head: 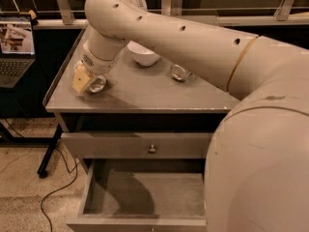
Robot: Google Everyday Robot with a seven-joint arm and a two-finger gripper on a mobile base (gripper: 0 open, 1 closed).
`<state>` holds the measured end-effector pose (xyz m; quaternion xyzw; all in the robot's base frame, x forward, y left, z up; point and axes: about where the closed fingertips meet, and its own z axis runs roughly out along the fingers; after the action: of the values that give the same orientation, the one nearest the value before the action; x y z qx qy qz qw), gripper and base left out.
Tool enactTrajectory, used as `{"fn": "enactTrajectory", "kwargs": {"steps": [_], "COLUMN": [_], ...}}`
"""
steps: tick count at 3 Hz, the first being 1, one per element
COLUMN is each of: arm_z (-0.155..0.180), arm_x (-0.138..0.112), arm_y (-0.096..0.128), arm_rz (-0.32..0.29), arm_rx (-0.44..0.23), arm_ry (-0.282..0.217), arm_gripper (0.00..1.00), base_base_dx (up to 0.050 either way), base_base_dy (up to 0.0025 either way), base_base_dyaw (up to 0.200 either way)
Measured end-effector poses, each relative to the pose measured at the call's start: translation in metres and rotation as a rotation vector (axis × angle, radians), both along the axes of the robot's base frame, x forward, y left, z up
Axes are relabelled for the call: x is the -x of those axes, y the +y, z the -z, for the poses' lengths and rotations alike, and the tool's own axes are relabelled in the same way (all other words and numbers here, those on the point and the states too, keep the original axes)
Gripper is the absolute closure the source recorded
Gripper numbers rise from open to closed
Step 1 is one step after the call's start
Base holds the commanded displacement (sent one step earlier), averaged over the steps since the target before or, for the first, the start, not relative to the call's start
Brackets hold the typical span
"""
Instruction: Place 7up can into middle drawer
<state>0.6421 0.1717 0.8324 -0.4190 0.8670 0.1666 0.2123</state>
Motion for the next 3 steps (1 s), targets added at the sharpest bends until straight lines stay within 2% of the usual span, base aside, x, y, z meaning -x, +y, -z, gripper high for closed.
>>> {"fn": "enactTrajectory", "kwargs": {"steps": [1,2,3], "arm_z": [0.0000,0.0000,0.0000], "arm_x": [0.0000,0.0000,0.0000], "arm_y": [0.0000,0.0000,0.0001], "arm_rz": [0.000,0.000,0.000], "arm_rx": [0.000,0.000,0.000], "arm_ry": [0.000,0.000,0.000], "arm_gripper": [0.88,1.00,1.00], "base_base_dx": [0.000,0.000,0.000], "base_base_dy": [0.00000,0.00000,0.00000], "base_base_dyaw": [0.000,0.000,0.000]}}
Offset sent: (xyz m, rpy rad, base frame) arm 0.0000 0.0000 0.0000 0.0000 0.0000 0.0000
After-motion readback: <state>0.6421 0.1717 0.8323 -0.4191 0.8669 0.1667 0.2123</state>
